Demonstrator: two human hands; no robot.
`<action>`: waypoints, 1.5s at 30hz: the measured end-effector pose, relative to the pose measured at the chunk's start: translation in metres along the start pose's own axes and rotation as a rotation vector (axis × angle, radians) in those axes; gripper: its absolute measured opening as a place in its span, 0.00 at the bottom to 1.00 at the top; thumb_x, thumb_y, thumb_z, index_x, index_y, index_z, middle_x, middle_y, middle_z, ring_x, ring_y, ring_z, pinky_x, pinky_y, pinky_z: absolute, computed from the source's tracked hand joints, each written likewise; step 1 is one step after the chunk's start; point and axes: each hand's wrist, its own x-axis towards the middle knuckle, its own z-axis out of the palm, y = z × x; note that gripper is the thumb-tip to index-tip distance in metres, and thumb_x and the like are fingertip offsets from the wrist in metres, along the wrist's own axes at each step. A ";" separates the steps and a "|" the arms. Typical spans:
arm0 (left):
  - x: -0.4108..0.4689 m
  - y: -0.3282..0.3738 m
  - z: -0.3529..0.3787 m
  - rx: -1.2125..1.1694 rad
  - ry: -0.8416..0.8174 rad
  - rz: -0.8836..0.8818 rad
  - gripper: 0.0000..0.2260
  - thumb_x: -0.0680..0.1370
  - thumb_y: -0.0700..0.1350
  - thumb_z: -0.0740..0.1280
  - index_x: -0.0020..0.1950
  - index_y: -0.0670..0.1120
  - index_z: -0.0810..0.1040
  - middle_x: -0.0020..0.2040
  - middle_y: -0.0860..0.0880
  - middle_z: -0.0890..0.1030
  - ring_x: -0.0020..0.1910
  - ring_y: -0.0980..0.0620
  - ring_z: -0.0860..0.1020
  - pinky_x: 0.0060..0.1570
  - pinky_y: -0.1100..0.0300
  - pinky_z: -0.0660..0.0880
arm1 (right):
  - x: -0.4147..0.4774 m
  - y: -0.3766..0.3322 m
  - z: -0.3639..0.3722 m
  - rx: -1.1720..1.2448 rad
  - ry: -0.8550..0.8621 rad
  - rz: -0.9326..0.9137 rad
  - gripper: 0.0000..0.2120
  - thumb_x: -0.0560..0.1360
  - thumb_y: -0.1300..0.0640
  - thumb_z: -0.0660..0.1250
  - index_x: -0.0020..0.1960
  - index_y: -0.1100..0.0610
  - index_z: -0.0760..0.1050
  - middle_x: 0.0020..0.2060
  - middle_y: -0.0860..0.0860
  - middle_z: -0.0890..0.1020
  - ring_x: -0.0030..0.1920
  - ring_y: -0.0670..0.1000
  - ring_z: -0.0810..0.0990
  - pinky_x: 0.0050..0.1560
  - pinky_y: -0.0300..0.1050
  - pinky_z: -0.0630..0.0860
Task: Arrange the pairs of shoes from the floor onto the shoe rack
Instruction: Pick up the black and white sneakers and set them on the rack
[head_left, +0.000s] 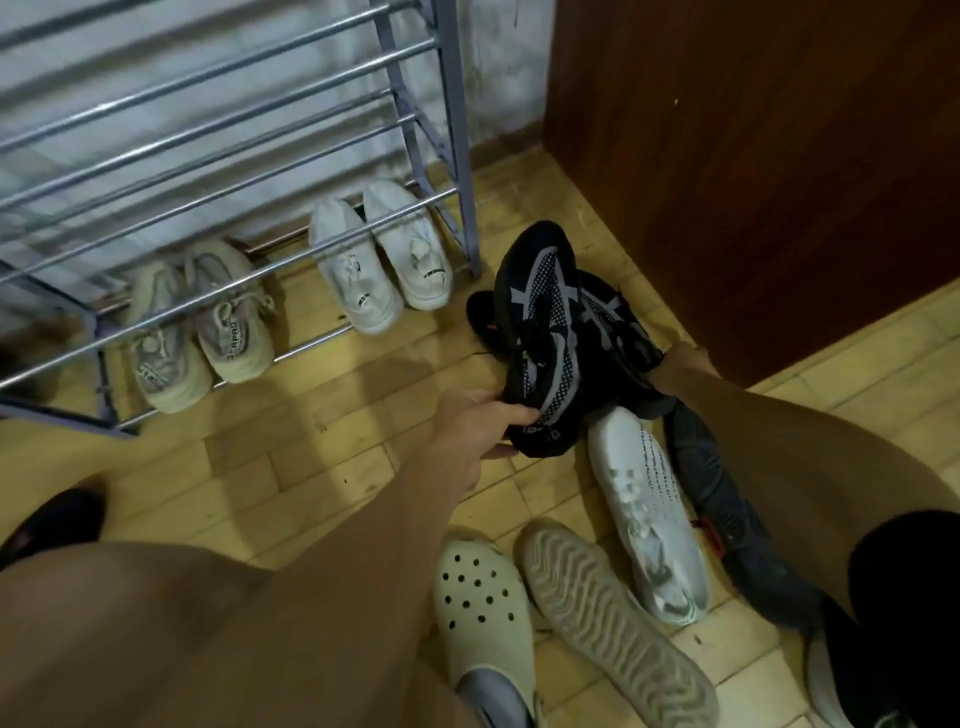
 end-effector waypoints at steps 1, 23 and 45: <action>0.001 -0.001 -0.002 0.002 0.015 -0.005 0.09 0.68 0.36 0.75 0.44 0.46 0.83 0.45 0.47 0.85 0.46 0.48 0.83 0.42 0.55 0.82 | 0.001 0.000 -0.002 0.000 -0.010 -0.016 0.25 0.79 0.57 0.60 0.72 0.67 0.60 0.64 0.64 0.70 0.61 0.63 0.72 0.57 0.51 0.73; -0.070 0.012 0.020 -0.230 0.059 -0.023 0.13 0.69 0.33 0.73 0.52 0.40 0.78 0.42 0.45 0.81 0.39 0.49 0.81 0.24 0.60 0.78 | -0.089 0.019 -0.078 0.041 0.025 -0.368 0.17 0.72 0.54 0.73 0.56 0.63 0.76 0.49 0.56 0.81 0.44 0.53 0.79 0.43 0.43 0.80; -0.078 0.082 -0.137 -0.355 0.455 0.081 0.15 0.71 0.29 0.70 0.56 0.34 0.74 0.45 0.39 0.79 0.35 0.43 0.78 0.20 0.52 0.76 | -0.156 -0.161 -0.060 0.630 -0.314 -0.550 0.06 0.71 0.63 0.74 0.45 0.63 0.78 0.46 0.57 0.83 0.45 0.60 0.84 0.30 0.48 0.83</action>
